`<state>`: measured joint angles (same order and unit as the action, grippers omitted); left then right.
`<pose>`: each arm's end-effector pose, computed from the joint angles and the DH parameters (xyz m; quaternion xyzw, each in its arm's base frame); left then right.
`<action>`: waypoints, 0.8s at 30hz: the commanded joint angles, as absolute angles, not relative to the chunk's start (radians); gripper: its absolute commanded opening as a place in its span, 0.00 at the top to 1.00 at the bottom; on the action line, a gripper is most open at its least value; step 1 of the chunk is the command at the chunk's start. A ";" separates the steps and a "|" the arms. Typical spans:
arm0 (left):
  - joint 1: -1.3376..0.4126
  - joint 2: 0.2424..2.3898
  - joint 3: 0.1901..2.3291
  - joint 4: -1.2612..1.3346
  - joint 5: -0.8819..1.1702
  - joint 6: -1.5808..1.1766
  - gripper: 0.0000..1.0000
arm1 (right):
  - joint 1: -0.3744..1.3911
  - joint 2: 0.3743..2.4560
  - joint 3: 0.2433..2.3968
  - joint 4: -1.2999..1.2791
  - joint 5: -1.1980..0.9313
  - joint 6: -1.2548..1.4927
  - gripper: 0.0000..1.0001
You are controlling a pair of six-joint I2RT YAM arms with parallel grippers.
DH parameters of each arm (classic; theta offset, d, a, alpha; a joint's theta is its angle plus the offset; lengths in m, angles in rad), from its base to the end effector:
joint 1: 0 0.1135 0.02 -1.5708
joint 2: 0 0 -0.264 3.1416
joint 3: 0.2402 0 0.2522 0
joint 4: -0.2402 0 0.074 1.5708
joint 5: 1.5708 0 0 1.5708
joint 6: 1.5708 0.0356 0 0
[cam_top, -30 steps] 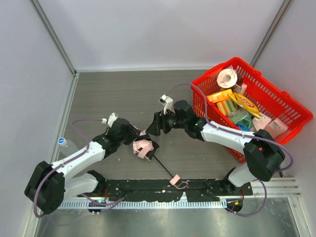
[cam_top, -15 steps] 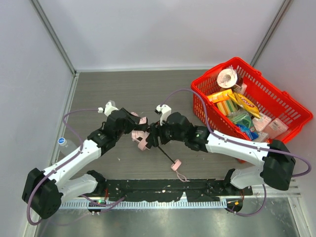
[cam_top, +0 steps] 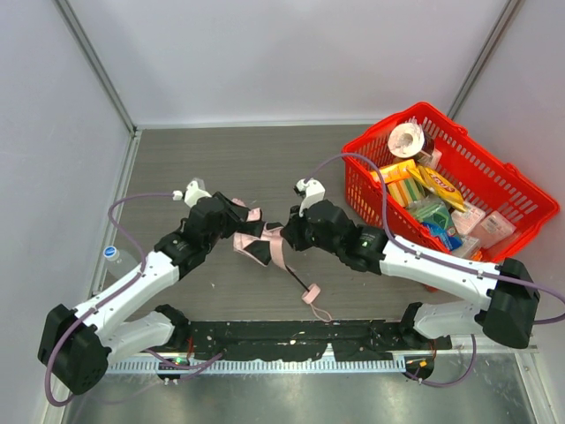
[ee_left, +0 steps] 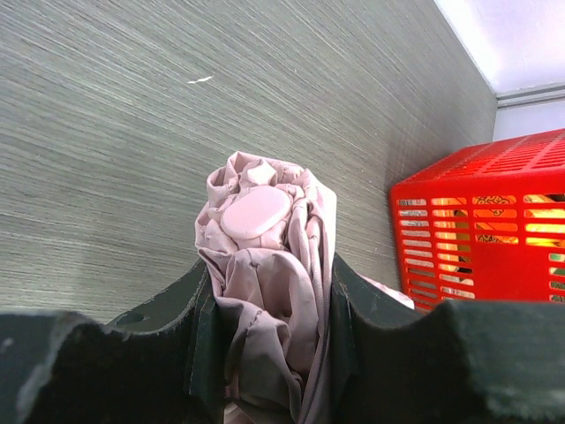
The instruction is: Put away the umbrella
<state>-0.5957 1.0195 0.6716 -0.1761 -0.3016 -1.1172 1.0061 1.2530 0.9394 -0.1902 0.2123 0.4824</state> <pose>0.1930 -0.1180 0.2572 -0.2933 0.8080 -0.2881 0.4220 0.1585 0.2362 0.2933 -0.1696 0.8410 0.2755 0.4338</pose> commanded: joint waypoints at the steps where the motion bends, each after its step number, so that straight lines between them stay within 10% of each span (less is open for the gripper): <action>1: -0.598 0.988 0.715 -0.106 -0.344 -1.108 1.00 | 1.011 1.224 0.899 -0.040 0.088 0.558 0.94; 12: -0.598 0.985 0.672 -0.029 -0.432 -1.241 1.00 | 1.011 1.256 0.789 0.518 -0.189 0.986 0.99; 24: -0.598 0.921 0.722 0.023 -0.450 -1.505 1.00 | 1.072 1.327 0.617 0.643 0.105 0.818 0.99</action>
